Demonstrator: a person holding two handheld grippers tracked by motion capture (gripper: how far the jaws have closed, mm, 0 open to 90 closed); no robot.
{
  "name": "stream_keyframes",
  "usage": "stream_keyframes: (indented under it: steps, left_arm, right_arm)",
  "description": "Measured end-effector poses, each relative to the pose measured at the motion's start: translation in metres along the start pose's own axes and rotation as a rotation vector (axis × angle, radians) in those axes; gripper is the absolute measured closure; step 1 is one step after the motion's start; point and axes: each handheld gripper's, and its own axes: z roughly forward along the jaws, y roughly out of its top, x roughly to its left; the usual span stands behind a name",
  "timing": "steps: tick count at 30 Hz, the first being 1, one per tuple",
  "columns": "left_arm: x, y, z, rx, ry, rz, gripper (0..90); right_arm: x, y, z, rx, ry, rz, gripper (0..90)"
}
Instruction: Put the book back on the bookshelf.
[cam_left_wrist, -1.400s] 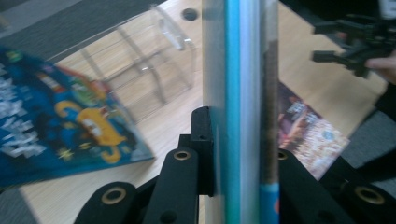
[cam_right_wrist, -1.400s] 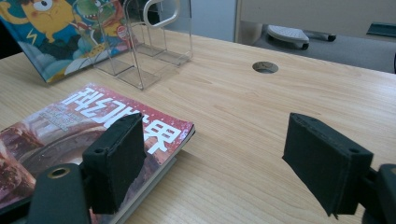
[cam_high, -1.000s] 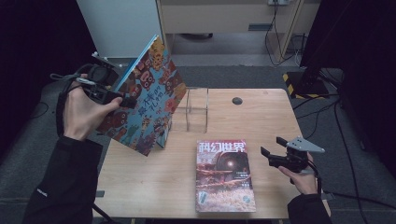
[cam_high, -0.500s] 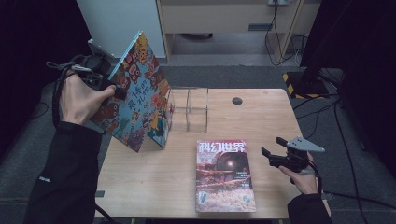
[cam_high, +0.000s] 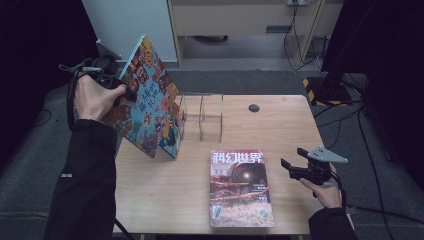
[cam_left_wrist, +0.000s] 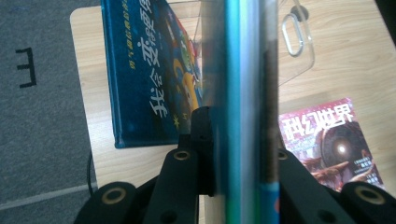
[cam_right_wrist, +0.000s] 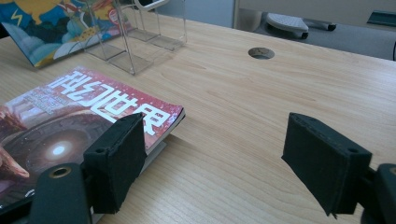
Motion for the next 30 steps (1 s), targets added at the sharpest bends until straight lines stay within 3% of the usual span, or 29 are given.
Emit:
stream_keyframes:
  steps: [4,30]
  left_arm:
    - [0.002,0.003,0.010,0.014,0.015,-0.013,80.8]
    - [0.017,0.012,0.078,0.097,-0.044,-0.095,80.6]
  right_arm:
    - [-0.001,-0.001,0.000,0.009,-0.001,-0.004,20.9]
    - [-0.002,-0.004,0.001,0.027,-0.004,-0.018,21.1]
